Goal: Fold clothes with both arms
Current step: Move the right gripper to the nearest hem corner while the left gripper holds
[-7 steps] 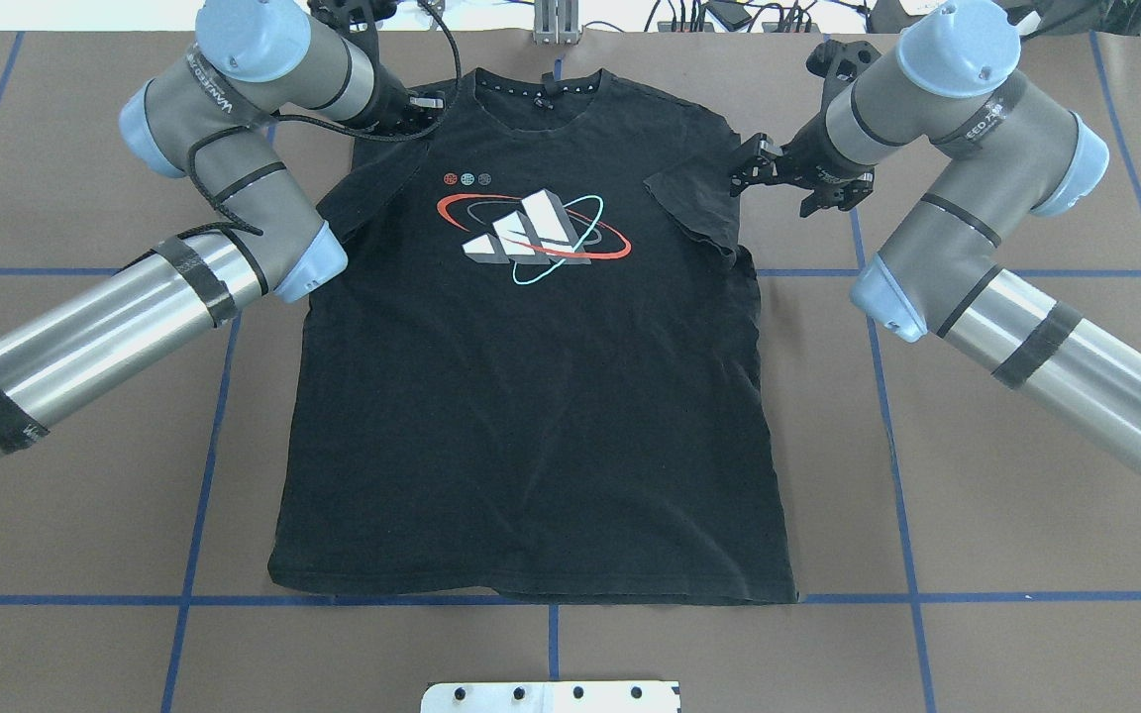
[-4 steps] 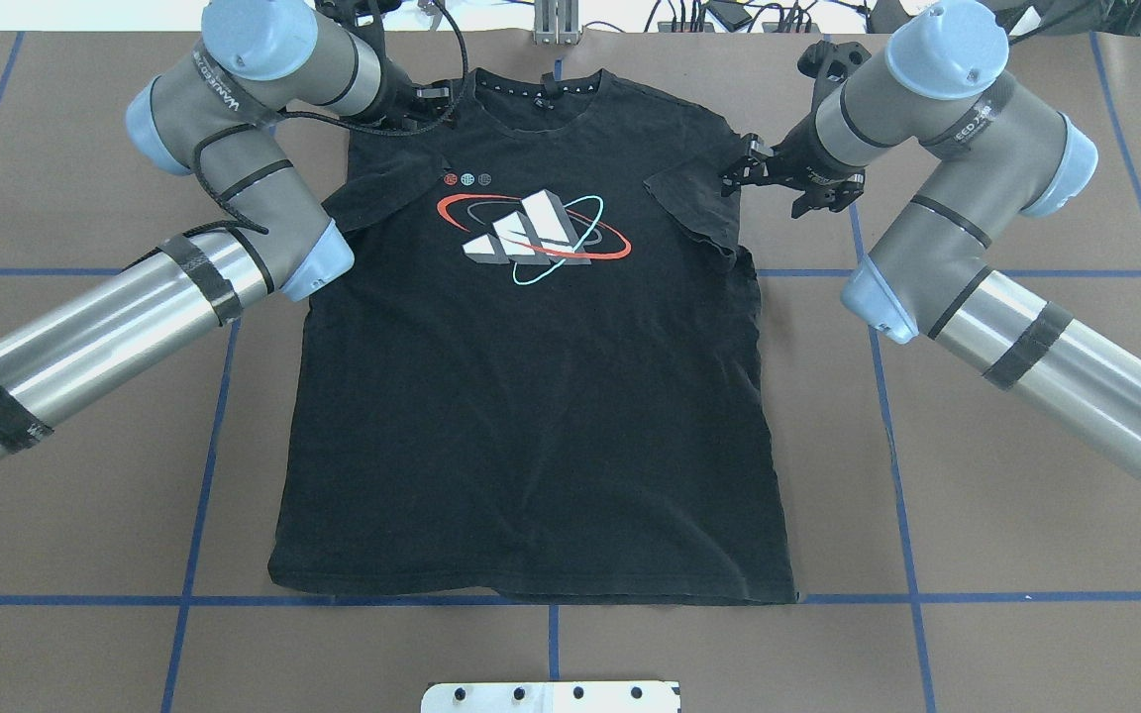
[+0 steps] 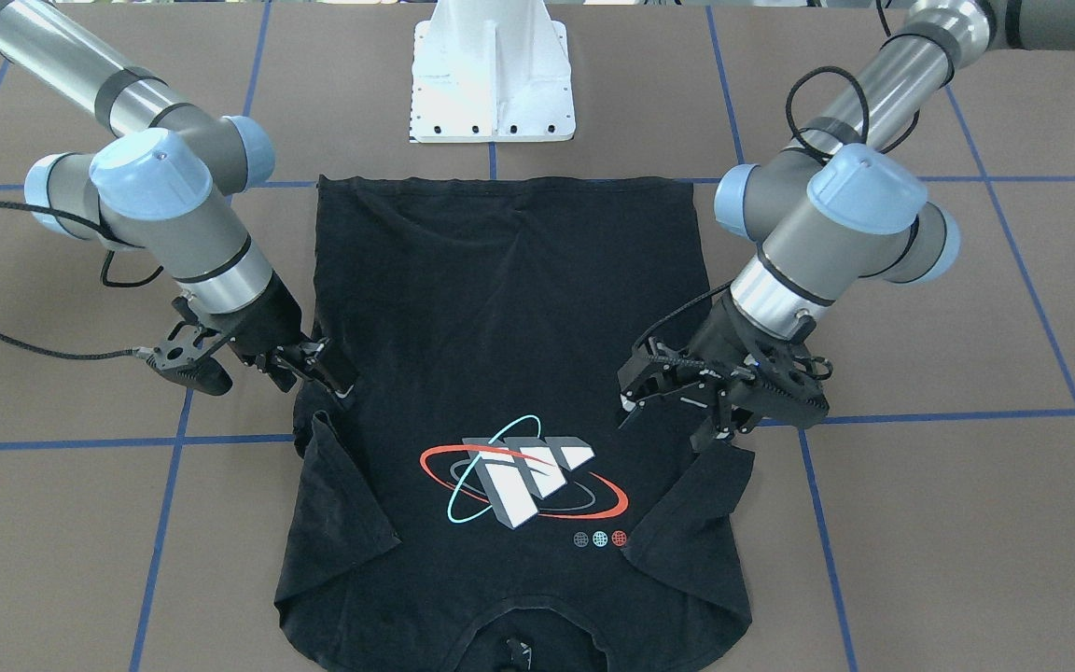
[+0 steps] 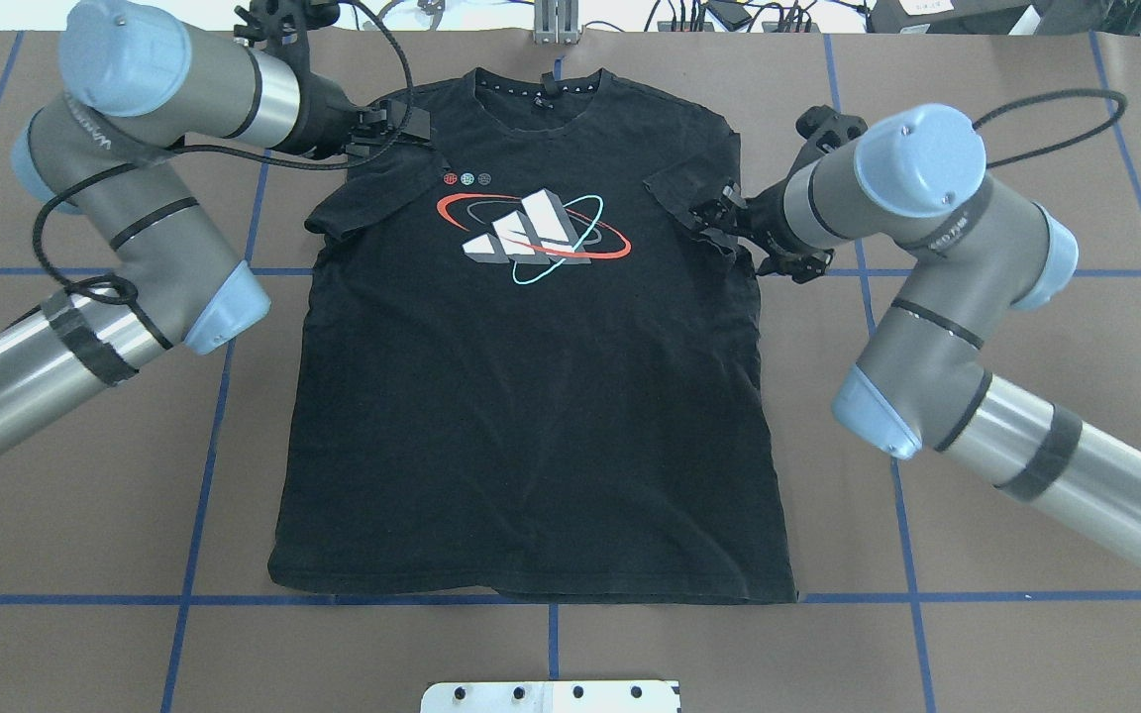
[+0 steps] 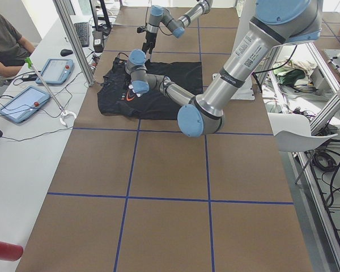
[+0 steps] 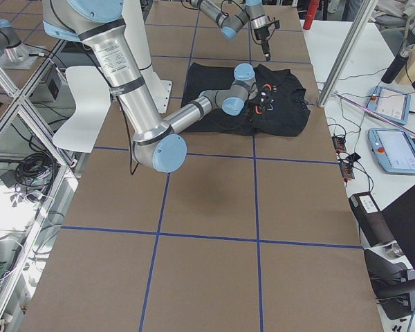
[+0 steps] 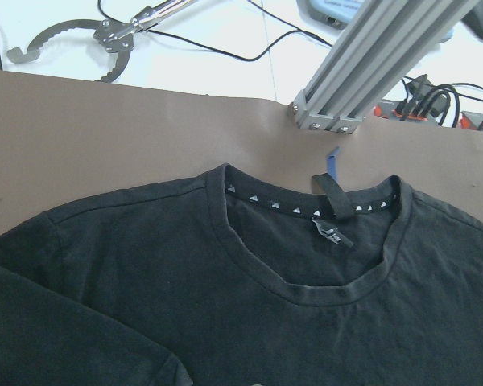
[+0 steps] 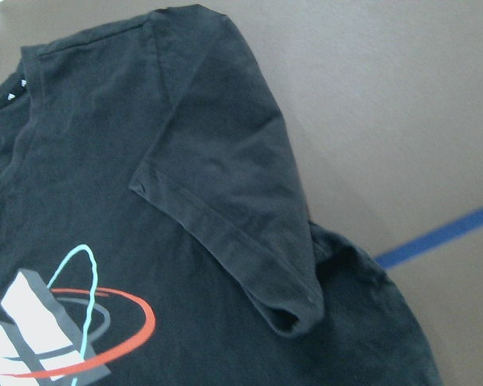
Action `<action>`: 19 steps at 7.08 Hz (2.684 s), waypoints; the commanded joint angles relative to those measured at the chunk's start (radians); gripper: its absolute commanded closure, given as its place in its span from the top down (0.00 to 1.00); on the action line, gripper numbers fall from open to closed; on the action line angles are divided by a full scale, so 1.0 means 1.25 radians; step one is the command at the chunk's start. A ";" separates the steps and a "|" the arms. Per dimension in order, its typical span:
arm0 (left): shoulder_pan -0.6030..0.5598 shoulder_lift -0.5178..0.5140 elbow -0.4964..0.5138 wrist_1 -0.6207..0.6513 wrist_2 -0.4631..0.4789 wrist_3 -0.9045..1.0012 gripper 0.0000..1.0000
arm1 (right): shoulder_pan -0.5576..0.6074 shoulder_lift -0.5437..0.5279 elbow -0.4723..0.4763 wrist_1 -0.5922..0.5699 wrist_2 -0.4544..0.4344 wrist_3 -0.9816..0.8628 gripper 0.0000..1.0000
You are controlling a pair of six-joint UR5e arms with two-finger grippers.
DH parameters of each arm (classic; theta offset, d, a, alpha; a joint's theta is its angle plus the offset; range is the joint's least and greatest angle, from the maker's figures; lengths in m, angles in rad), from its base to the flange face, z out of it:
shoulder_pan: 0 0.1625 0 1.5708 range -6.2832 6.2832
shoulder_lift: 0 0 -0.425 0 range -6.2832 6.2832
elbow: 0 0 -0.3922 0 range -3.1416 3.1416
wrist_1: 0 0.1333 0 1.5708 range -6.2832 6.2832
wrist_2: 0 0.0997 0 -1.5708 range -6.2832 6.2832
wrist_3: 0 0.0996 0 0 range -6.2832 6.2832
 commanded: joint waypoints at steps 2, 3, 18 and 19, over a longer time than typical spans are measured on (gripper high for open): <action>-0.004 0.093 -0.137 0.000 0.000 -0.003 1.00 | -0.256 -0.256 0.370 -0.189 -0.251 0.234 0.98; -0.004 0.098 -0.151 0.001 0.037 -0.012 1.00 | -0.332 -0.262 0.376 -0.187 -0.316 0.303 0.96; 0.004 0.158 -0.223 0.000 0.155 -0.059 1.00 | -0.525 -0.334 0.355 -0.183 -0.344 0.341 0.34; 0.004 0.157 -0.223 0.001 0.155 -0.059 1.00 | -0.523 -0.334 0.360 -0.183 -0.344 0.341 0.01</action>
